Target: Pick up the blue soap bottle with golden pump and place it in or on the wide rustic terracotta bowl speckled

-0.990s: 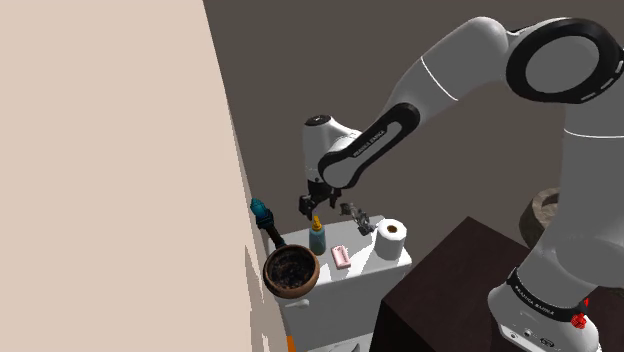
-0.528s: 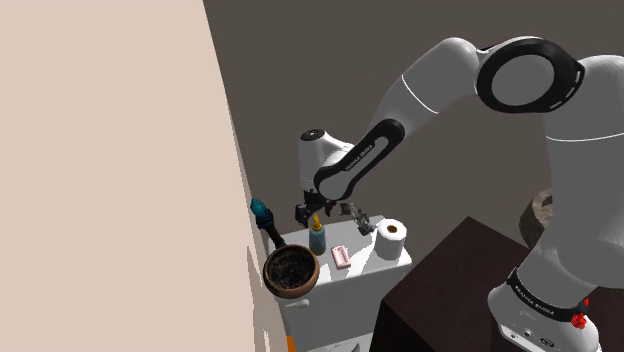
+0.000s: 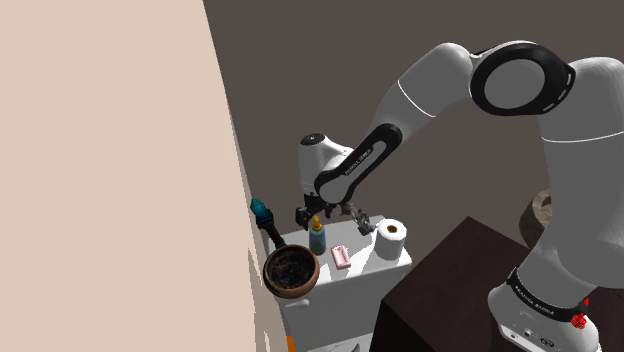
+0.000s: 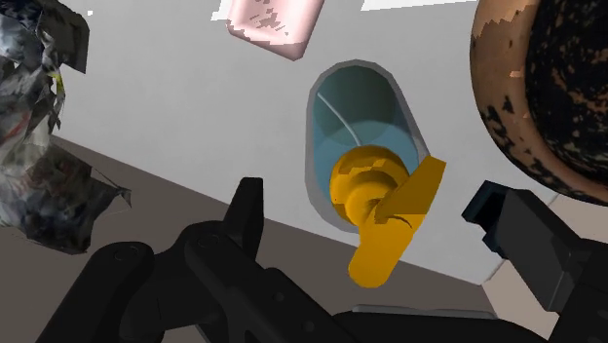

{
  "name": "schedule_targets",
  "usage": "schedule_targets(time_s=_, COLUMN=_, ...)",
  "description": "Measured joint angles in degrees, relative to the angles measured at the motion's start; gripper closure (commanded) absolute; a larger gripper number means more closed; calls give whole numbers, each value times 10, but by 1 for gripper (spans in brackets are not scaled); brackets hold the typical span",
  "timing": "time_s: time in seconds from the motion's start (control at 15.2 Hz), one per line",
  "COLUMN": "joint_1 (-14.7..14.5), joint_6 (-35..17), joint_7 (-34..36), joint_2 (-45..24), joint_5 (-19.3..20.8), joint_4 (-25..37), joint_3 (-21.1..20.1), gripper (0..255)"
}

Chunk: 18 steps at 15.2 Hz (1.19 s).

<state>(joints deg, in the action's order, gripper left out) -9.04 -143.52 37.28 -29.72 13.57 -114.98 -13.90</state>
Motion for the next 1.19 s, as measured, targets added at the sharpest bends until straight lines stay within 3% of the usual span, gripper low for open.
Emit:
schedule_targets(time_s=0.07, joint_1=0, joint_6=0, joint_7=0, joint_2=0, joint_5=0, joint_4=0, joint_3=0, gripper=255)
schedule_targets(time_s=0.73, joint_1=0, joint_6=0, joint_7=0, joint_2=0, joint_5=0, joint_4=0, joint_3=0, gripper=255)
schedule_targets(time_s=1.19, joint_1=7, joint_6=33, joint_7=-10, joint_2=35, joint_5=-14, joint_4=-1, joint_3=-10, gripper=255)
